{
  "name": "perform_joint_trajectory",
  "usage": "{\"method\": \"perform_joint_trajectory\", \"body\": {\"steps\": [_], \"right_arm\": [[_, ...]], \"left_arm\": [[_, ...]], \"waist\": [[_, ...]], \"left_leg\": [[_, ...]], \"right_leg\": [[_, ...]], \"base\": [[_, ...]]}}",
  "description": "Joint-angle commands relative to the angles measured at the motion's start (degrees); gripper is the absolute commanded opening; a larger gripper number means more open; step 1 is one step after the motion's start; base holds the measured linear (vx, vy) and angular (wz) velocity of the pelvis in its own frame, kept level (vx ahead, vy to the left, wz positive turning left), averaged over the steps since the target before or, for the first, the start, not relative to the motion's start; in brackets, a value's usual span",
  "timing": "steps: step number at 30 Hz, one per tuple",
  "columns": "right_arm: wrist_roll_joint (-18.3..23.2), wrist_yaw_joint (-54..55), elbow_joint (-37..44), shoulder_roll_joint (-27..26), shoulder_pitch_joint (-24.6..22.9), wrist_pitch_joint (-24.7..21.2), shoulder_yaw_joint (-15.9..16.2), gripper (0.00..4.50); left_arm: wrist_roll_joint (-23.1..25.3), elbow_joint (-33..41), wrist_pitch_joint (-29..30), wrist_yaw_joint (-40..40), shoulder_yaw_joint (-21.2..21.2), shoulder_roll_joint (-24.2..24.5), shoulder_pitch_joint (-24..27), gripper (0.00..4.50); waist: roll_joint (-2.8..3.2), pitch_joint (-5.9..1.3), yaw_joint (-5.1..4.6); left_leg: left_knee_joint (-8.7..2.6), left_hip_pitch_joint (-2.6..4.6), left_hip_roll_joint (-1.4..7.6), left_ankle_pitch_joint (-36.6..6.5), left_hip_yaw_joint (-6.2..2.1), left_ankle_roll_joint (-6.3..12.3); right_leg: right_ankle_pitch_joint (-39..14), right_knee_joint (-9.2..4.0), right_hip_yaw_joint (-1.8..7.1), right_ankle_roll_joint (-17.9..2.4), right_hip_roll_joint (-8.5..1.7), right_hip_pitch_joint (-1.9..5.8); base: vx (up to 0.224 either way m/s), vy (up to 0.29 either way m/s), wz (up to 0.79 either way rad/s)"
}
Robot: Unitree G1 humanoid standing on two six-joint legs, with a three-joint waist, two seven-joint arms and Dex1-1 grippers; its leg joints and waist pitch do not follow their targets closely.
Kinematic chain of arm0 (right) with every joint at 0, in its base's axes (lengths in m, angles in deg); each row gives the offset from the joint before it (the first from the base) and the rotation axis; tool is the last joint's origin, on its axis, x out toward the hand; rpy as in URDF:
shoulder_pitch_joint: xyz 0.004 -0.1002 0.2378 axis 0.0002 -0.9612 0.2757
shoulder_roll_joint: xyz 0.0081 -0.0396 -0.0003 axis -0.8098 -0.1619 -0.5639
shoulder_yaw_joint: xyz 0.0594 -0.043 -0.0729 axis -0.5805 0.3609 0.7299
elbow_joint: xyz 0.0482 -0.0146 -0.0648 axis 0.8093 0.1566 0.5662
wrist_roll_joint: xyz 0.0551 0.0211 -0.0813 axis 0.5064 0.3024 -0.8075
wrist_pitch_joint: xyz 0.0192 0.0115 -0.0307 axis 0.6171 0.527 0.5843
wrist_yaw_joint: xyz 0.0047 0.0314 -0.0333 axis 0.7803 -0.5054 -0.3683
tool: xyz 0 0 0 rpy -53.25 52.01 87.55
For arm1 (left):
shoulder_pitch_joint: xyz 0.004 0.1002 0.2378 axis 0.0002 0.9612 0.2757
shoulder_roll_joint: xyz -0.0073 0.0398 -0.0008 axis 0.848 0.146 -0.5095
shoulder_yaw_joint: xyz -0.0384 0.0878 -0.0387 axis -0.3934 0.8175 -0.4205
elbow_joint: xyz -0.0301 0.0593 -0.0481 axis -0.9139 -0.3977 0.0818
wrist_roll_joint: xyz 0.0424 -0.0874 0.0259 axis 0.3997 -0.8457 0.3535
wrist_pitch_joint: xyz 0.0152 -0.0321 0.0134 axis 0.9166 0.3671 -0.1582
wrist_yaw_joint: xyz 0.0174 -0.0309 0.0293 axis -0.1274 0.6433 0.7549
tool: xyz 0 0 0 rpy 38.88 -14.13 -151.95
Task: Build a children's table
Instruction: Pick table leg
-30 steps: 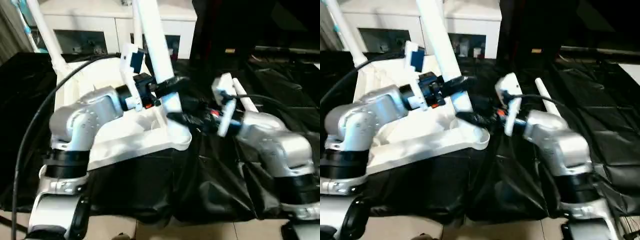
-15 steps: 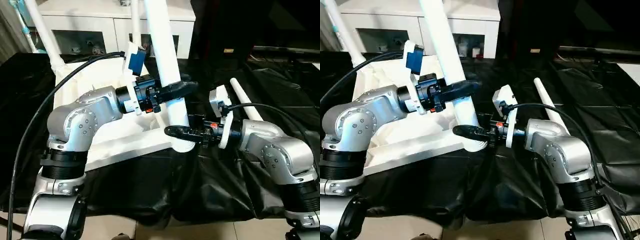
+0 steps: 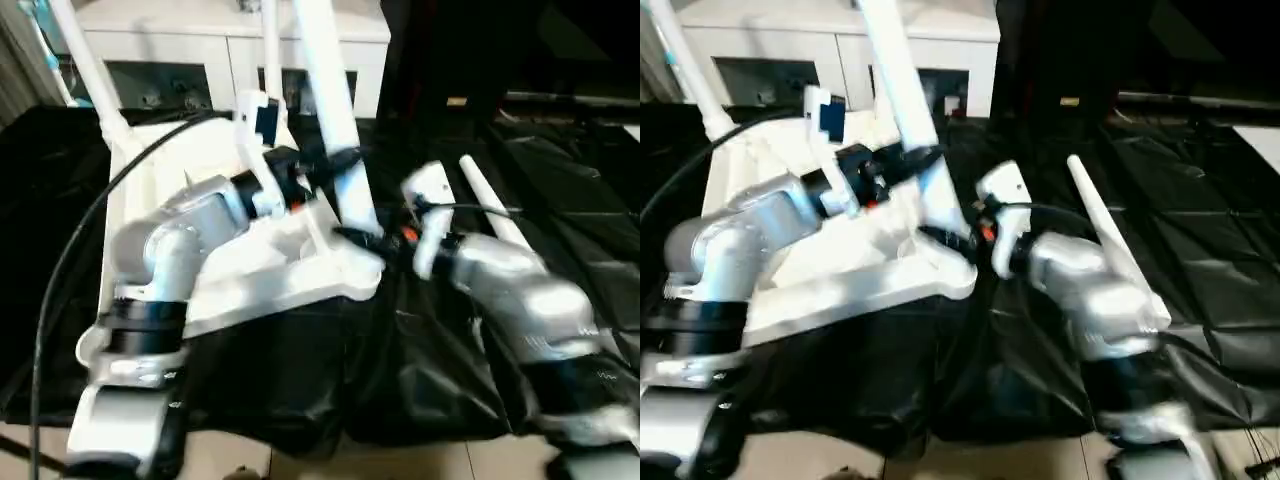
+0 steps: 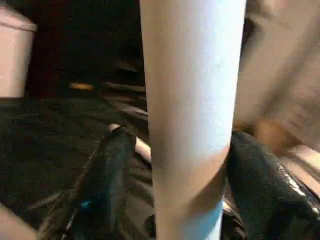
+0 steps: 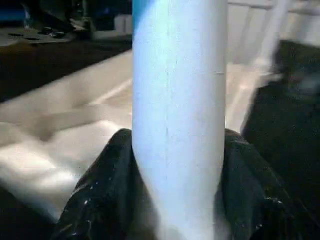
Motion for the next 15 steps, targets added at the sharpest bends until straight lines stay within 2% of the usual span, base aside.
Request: {"method": "perform_joint_trajectory", "body": {"steps": [1,4,6,8,10,13,14,15], "right_arm": [[-1.48,1.68,-0.02,-0.64,0.70,2.81,0.23,1.95],[-3.30,4.56,-0.97,-2.98,0.41,5.19,1.24,1.95],[-5.63,6.98,-2.03,-3.92,0.63,6.76,2.46,1.95],[-6.38,8.03,-2.95,-4.81,0.81,7.75,2.35,1.95],[-7.32,9.16,-3.45,-5.60,0.96,8.77,2.54,1.95],[-7.64,9.39,-3.19,-6.14,0.66,9.19,2.74,1.95],[-7.67,9.47,-3.16,-6.27,0.58,9.28,2.66,1.95],[-7.77,9.58,-3.27,-6.40,0.53,9.49,2.60,1.95]], "left_arm": [[0.83,-1.08,-1.25,2.95,-1.54,-0.46,-0.85,2.98],[-0.31,-2.78,-2.02,6.68,-3.46,-4.00,-1.32,2.98],[0.11,-4.02,-2.84,8.53,-3.71,-5.47,-1.91,2.98],[0.36,-4.35,-3.06,9.49,-3.97,-6.21,-2.22,2.98],[0.14,-4.80,-3.41,11.56,-4.92,-7.00,-2.58,2.69],[-0.29,-4.62,-3.44,11.49,-5.24,-7.02,-2.41,2.57],[-0.23,-4.45,-3.39,11.36,-5.16,-6.93,-2.31,2.27],[-0.14,-4.41,-3.36,11.50,-5.26,-7.02,-2.30,2.18]], "waist": [[-0.48,-4.34,0.16],[-0.43,-4.36,0.09],[-0.28,-4.33,0.11],[-0.34,-4.29,0.08],[-0.01,-4.23,0.04],[-0.16,-4.26,-0.02],[-0.19,-4.21,-0.01],[-0.17,-4.22,0.00]], "left_leg": [[-3.54,0.56,2.35,-7.40,-0.84,1.16],[-3.43,0.37,2.44,-6.42,-0.77,2.25],[-3.43,0.38,2.40,-6.70,-0.84,2.42],[-3.51,0.47,2.38,-7.65,-0.83,2.54],[-3.59,0.55,2.48,-8.37,-0.93,2.26],[-3.61,0.56,2.48,-8.47,-0.94,2.35],[-3.64,0.49,2.46,-8.47,-0.95,2.51],[-3.65,0.50,2.49,-8.45,-0.96,2.53]], "right_leg": [[-10.56,-3.94,2.91,-9.08,-4.46,3.66],[-8.27,-3.75,2.93,-9.98,-4.49,3.60],[-8.48,-3.89,2.82,-10.17,-4.49,3.55],[-9.69,-4.01,2.83,-9.79,-4.51,3.59],[-10.44,-4.05,2.82,-9.56,-4.46,3.50],[-9.58,-4.02,2.84,-9.64,-4.40,3.53],[-9.50,-4.01,2.84,-9.59,-4.42,3.56],[-9.48,-3.99,2.84,-9.54,-4.43,3.56]], "base": [[0.000,0.000,0.00],[0.000,0.000,0.00],[0.000,0.000,0.00],[0.000,0.000,0.00],[0.000,0.000,0.00],[0.000,0.000,0.00],[0.000,0.000,0.00],[0.000,0.000,0.00]]}}
